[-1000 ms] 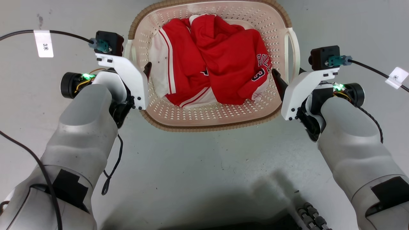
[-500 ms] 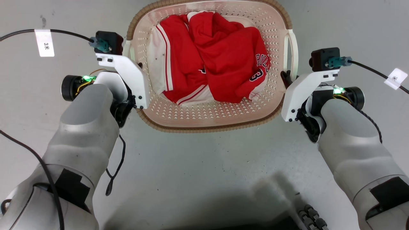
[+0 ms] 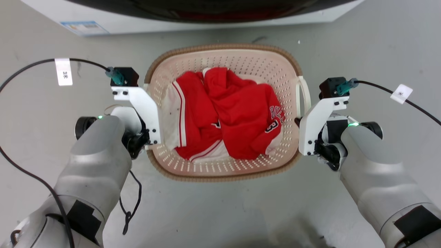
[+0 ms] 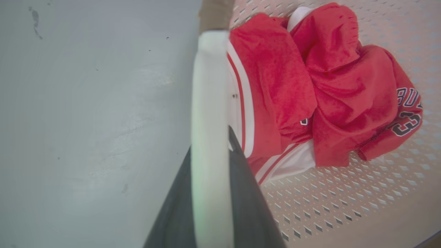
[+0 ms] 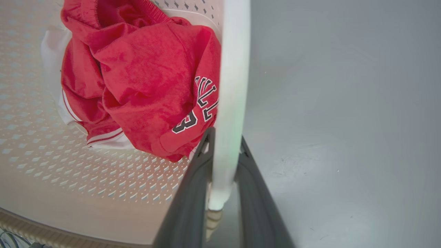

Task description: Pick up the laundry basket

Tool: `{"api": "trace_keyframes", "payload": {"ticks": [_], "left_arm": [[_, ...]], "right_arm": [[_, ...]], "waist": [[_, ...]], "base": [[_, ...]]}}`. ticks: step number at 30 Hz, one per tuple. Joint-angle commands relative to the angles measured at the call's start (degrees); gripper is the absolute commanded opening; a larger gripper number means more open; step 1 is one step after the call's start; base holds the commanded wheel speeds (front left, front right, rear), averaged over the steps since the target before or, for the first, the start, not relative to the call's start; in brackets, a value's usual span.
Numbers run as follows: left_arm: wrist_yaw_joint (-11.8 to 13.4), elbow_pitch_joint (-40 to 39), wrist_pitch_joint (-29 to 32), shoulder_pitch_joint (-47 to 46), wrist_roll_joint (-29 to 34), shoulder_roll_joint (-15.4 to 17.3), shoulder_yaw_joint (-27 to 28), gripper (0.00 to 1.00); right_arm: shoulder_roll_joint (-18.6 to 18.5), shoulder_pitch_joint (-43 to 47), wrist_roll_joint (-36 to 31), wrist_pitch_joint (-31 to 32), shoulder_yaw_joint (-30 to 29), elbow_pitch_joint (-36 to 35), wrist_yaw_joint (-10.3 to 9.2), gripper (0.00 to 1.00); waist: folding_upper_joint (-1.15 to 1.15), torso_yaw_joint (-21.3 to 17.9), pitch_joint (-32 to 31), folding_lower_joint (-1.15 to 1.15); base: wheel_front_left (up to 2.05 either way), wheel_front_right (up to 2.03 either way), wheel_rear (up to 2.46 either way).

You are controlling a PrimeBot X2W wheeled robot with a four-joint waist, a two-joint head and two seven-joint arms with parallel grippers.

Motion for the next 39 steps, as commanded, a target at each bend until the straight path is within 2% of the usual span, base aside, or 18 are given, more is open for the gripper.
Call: {"api": "trace_keyframes", "payload": {"ticks": [1, 9, 16, 29, 33, 39], "left_arm": [[-0.89, -1.35, 0.73, 0.66, -0.76, -2.56, -0.48, 0.00], [-0.89, -1.13, 6.06, 4.67, -4.26, -2.97, -1.49, 0.00], [-0.89, -0.80, 9.86, 8.27, -6.64, -3.42, -2.31, 0.00], [-0.90, 0.03, 16.85, 15.85, -10.37, -4.71, -3.71, 0.00], [-0.90, 0.27, 17.25, 18.42, -10.91, -5.04, -4.24, 0.00], [-0.91, 0.57, 17.43, 20.08, -11.55, -5.34, -4.63, 0.00]], "right_arm": [[2.43, 0.28, 1.13, 1.26, 0.99, -1.90, 0.82, 0.00], [2.64, 3.27, 7.07, 11.07, 3.76, -1.81, 0.87, 0.00], [2.71, 5.99, 10.78, 16.72, 5.19, -0.86, 0.88, 0.00], [2.70, 11.43, 14.42, 23.53, 7.64, 0.93, 0.88, 0.00], [2.72, 13.43, 15.34, 25.54, 8.45, 1.12, 0.88, 0.00], [2.72, 13.69, 16.42, 28.57, 9.17, 1.64, 0.88, 0.00]], "waist": [[0.00, 0.21, -3.91, 0.00], [0.00, 0.68, -13.40, 0.00], [0.00, 0.92, -21.20, 0.00], [0.00, 1.70, -34.07, 0.00], [0.00, 1.96, -37.95, 0.00], [0.00, 1.98, -40.61, 0.00]], "base": [[0.00, 0.00, 0.00], [0.00, 0.00, 0.00], [0.00, 0.00, 0.00], [0.00, 0.00, 0.00], [0.00, 0.00, 0.00], [0.00, 0.00, 0.00]]}}
